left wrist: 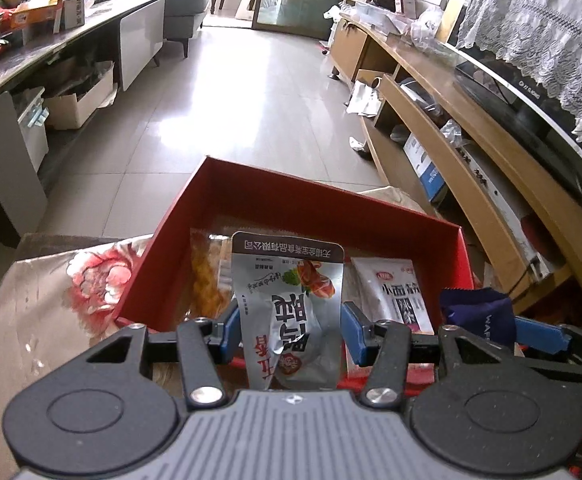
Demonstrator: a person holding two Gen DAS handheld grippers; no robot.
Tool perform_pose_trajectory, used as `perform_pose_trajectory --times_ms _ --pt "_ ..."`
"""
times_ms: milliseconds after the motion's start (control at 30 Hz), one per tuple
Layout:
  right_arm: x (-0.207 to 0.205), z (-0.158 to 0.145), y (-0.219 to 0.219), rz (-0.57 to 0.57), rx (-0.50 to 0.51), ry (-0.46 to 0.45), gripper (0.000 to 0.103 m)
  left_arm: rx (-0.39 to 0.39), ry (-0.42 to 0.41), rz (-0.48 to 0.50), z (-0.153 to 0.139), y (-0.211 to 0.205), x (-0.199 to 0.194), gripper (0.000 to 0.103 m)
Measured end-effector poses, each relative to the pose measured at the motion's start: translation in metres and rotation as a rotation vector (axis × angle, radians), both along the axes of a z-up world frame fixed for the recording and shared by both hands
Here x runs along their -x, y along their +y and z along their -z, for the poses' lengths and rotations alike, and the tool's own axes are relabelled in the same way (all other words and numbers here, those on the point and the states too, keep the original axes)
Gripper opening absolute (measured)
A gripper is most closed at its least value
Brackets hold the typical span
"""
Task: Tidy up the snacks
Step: 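Carry the white-red bag with the left gripper while the right carries the wafer pack over the box, then lower both packs into the red box and open both grippers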
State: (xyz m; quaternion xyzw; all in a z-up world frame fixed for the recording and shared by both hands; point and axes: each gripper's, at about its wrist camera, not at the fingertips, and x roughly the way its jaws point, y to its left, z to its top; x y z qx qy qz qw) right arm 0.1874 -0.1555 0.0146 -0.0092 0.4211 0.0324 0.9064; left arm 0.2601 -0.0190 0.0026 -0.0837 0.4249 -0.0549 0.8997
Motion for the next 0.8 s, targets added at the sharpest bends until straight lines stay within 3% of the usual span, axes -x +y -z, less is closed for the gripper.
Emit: perform_pose_trajectory --times_ms 800 --pt "-0.041 0.028 0.001 0.011 0.01 0.031 0.074 -0.069 0.044 -0.037 0.027 -0.004 -0.036 0.052"
